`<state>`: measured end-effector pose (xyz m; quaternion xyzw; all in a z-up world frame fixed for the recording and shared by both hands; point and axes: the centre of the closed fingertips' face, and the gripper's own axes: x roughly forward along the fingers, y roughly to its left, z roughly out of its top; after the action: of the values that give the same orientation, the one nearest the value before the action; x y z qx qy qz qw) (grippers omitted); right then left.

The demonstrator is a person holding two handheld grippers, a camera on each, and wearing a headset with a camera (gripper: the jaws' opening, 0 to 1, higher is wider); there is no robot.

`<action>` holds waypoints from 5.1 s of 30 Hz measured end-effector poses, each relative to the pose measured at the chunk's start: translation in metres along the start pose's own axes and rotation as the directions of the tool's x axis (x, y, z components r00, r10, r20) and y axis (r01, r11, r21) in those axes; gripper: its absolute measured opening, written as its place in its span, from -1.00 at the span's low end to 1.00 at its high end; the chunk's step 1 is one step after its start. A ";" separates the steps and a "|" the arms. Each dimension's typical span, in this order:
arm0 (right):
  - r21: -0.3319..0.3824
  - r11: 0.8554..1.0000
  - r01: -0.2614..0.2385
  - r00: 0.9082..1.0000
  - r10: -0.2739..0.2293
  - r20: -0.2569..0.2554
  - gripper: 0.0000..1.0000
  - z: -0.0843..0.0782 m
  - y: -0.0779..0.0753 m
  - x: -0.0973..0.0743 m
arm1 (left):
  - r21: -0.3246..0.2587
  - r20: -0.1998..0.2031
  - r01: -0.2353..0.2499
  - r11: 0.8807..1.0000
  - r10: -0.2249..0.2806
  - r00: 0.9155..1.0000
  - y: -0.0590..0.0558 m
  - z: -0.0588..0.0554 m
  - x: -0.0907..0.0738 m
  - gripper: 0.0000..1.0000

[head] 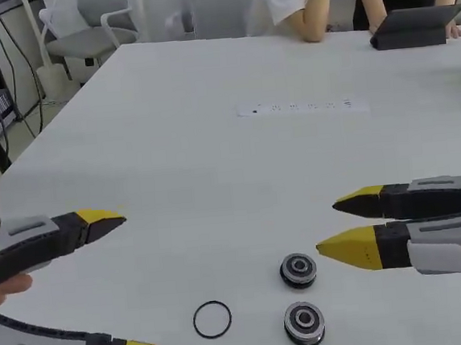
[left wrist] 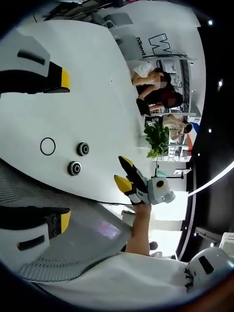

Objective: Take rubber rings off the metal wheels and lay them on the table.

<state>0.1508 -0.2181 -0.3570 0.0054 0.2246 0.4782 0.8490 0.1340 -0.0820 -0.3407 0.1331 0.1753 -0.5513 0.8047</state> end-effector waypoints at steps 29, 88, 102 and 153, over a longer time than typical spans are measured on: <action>0.054 0.999 -0.009 0.993 0.015 -0.116 -0.20 -0.044 0.001 0.009 | 0.162 0.049 0.092 0.982 -0.101 0.994 0.003 0.062 0.034 0.87; 0.040 0.999 -0.023 0.947 0.035 -0.318 -0.35 -0.116 0.001 0.033 | 0.141 -0.028 0.251 0.958 -0.250 0.968 -0.034 -0.021 0.145 0.00; 0.044 0.999 -0.014 0.949 0.027 -0.315 -0.38 -0.117 -0.002 0.033 | 0.123 -0.068 0.315 0.941 -0.308 0.949 -0.051 -0.042 0.157 -0.26; -0.146 0.989 -0.030 0.922 -0.029 -0.386 -1.00 -0.126 -0.004 0.036 | 0.171 -0.116 0.329 0.929 -0.313 0.943 -0.056 -0.055 0.161 -0.84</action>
<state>0.1212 -0.2162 -0.4843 -0.1524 0.3512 0.4857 0.7858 0.1271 -0.2145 -0.4607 0.2019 0.1767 -0.6832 0.6791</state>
